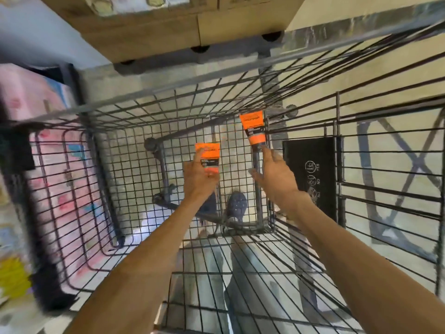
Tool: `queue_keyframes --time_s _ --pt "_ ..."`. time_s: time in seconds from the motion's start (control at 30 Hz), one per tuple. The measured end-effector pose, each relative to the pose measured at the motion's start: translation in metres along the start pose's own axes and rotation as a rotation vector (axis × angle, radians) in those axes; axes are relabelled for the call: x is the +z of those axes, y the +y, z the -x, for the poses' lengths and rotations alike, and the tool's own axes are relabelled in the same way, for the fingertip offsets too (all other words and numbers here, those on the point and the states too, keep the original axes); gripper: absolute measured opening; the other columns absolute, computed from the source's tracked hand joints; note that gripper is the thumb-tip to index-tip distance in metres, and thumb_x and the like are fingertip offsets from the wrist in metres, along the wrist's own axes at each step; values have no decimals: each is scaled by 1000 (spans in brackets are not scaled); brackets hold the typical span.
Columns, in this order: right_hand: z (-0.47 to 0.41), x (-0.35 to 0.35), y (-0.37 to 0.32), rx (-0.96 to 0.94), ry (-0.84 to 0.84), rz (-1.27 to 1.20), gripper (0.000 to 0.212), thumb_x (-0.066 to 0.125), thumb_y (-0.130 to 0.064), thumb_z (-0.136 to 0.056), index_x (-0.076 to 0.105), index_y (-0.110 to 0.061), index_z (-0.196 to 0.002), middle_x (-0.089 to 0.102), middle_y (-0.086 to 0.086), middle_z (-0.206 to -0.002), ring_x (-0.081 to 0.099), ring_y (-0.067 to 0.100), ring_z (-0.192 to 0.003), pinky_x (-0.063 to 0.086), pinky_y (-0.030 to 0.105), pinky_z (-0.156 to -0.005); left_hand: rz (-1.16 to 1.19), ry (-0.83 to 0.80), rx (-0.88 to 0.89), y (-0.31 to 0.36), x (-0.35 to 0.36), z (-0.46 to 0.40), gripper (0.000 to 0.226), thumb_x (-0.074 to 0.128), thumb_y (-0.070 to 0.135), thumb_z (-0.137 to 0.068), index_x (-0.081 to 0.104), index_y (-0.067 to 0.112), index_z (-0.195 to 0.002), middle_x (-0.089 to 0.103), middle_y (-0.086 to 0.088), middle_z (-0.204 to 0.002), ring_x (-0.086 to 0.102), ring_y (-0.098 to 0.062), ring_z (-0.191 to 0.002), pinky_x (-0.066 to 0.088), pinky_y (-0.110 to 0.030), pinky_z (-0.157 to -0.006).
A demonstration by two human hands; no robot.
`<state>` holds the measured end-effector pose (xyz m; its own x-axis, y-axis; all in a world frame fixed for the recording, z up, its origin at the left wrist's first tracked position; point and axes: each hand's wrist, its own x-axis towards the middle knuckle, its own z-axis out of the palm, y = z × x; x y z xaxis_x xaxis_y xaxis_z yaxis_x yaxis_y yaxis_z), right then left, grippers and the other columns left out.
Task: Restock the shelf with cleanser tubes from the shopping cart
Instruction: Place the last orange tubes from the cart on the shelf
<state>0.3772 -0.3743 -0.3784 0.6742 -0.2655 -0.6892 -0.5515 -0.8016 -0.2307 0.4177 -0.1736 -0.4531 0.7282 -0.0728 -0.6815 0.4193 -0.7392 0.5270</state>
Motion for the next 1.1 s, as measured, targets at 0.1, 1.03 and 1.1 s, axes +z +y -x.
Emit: queue_keyframes --time_s 0.1,1.03,1.1 --pt "-27 8 -13 24 45 26 67 58 -40 -102 28 -10 -154 42 15 -147 47 36 -132 47 48 -102 -28 -3 -19 -22 -23 7 95 83 14 -83 31 38 -158 40 -3 -128 50 -17 -111 44 -26 -94" --pt "-95 68 -10 388 -14 -299 47 78 -41 -86 60 -12 -118 54 14 -128 60 32 -113 54 45 -101 15 112 -16 -92 -33 15 60 82 40 -75 55 32 -128 64 -5 -112 53 -15 -114 57 -37 -90" --pt "-84 75 -5 363 -45 -319 47 80 -48 -80 63 -20 -115 59 10 -123 63 26 -105 53 43 -103 40 139 -2 -90 -37 22 66 82 46 -70 53 36 -128 63 -3 -114 61 -16 -108 60 -41 -89"
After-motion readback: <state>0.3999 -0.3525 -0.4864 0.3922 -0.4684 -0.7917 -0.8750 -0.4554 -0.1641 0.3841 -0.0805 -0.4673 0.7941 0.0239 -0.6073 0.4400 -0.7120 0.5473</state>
